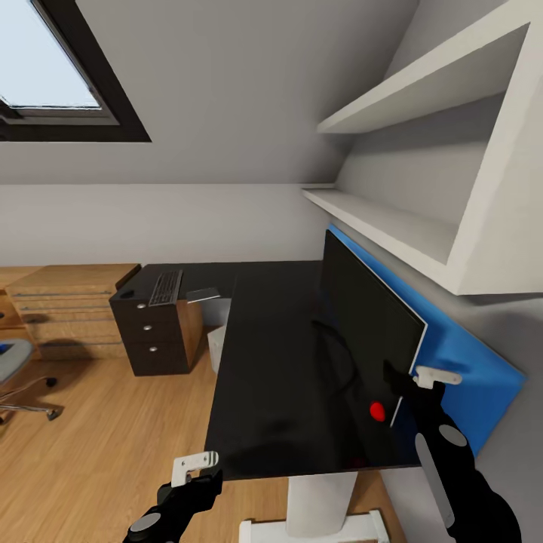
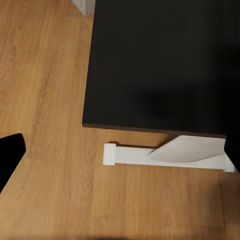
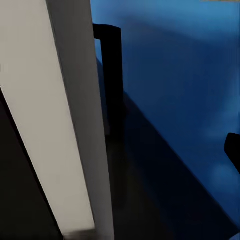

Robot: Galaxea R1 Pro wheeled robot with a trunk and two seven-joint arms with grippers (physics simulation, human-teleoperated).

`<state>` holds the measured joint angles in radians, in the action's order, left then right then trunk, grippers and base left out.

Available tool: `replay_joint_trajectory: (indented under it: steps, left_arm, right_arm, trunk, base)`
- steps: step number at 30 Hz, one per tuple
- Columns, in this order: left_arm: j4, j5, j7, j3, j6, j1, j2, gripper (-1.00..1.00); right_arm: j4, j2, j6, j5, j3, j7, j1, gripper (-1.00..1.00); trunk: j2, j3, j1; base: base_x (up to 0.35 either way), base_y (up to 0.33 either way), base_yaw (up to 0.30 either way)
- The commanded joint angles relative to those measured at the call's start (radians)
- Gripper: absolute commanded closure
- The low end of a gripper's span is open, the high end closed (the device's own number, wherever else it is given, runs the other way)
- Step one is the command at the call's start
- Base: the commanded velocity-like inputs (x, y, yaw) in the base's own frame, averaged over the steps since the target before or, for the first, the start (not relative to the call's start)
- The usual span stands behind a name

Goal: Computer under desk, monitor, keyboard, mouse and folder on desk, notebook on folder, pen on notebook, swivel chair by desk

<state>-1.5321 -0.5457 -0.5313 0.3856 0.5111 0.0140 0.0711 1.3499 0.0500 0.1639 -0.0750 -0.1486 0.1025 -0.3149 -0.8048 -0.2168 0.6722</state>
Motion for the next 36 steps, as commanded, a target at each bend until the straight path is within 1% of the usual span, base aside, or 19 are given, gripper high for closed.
replay_joint_trajectory:
  steps: [1,8,16,22,23,25,26,27,28,29,31,32,33,34,36]
  left_arm:
    - [-0.001,-0.01,-0.01,0.002,0.001,0.001,0.001,-1.0]
    - [0.0,-0.011,-0.01,-0.003,0.001,0.001,0.001,-1.0]
    - [0.001,-0.011,-0.013,-0.006,-0.001,0.001,0.002,-1.0]
    - [0.018,-0.01,-0.017,-0.007,-0.006,0.001,0.004,-1.0]
    - [0.134,-0.009,-0.015,-0.007,-0.012,0.001,0.006,-1.0]
    - [0.189,-0.009,-0.013,-0.008,-0.017,0.001,0.007,-1.0]
    - [0.248,-0.009,-0.011,-0.009,-0.028,0.001,0.007,-1.0]
    - [0.355,-0.008,-0.008,-0.017,-0.085,0.001,0.007,-1.0]
    - [0.395,-0.008,-0.005,-0.023,-0.129,0.0,0.007,-1.0]
    - [0.41,-0.008,-0.004,-0.025,-0.152,0.001,0.007,-1.0]
    - [0.455,-0.008,-0.002,-0.031,-0.227,0.0,0.007,-1.0]
    - [0.488,-0.008,-0.002,-0.032,-0.258,0.001,0.007,-1.0]
    - [0.511,-0.008,-0.002,-0.033,-0.27,0.001,0.007,-1.0]
    - [0.522,-0.008,-0.003,-0.033,-0.275,0.001,0.007,-1.0]
    - [0.568,-0.007,-0.003,-0.034,-0.286,0.001,0.007,-1.0]
  right_arm:
    - [0.002,0.001,0.005,-0.008,0.001,0.005,-0.001,-1.0]
    - [-0.001,0.001,0.005,-0.008,0.001,0.005,-0.001,-1.0]
    - [-0.027,-0.001,0.004,-0.008,0.002,0.003,-0.001,-1.0]
    - [-0.055,0.002,-0.024,-0.008,0.003,0.003,-0.001,-1.0]
    - [-0.117,0.003,-0.031,-0.008,0.005,0.003,-0.001,-1.0]
    - [-0.148,0.004,-0.038,-0.008,0.005,0.003,-0.001,-1.0]
    - [-0.18,0.004,-0.054,-0.007,0.005,0.002,-0.001,-1.0]
    - [-0.242,0.005,-0.108,-0.007,0.005,0.002,-0.001,-1.0]
    - [-0.267,0.004,-0.135,-0.006,0.004,0.002,-0.001,-1.0]
    - [-0.28,0.004,-0.145,-0.005,0.004,0.002,-0.001,-1.0]
    - [-0.343,0.002,-0.172,-0.003,0.003,0.002,-0.001,-1.0]
    - [-0.412,0.001,-0.182,-0.003,0.003,0.002,-0.001,-1.0]
    - [-0.461,0.0,-0.192,-0.003,0.003,0.002,-0.001,-1.0]
    - [-0.485,0.0,-0.199,-0.003,0.003,0.003,-0.001,-1.0]
    - [-0.579,-0.001,-0.258,-0.003,0.002,0.003,-0.001,-1.0]
  trunk:
    - [-0.001,-0.002,0.0]
    - [-0.001,-0.002,0.0]
    - [-0.001,-0.002,0.0]
    - [-0.001,-0.002,0.0]
    - [-0.001,-0.002,0.0]
    - [-0.001,-0.002,0.0]
    - [-0.001,-0.002,0.0]
    - [-0.001,-0.002,0.0]
    - [-0.001,-0.002,0.0]
    - [-0.001,-0.002,0.0]
    - [-0.001,-0.002,0.0]
    - [-0.001,-0.002,0.0]
    - [-0.001,-0.002,0.0]
    - [-0.001,-0.002,0.0]
    - [-0.001,-0.002,0.0]
  base:
    - [-0.14,0.0,0.0]
    - [-0.277,0.0,0.0]
    - [-0.333,0.0,0.0]
    - [-0.333,0.052,0.0]
    - [-0.232,0.239,0.0]
    - [-0.202,0.263,0.0]
    - [-0.179,0.281,0.0]
    - [-0.151,0.3,0.0]
    - [-0.139,0.305,0.0]
    - [-0.133,0.307,0.0]
    - [-0.121,0.31,0.0]
    - [-0.111,0.313,0.0]
    - [-0.109,0.314,0.0]
    - [-0.108,0.314,0.0]
    - [-0.106,0.314,0.0]
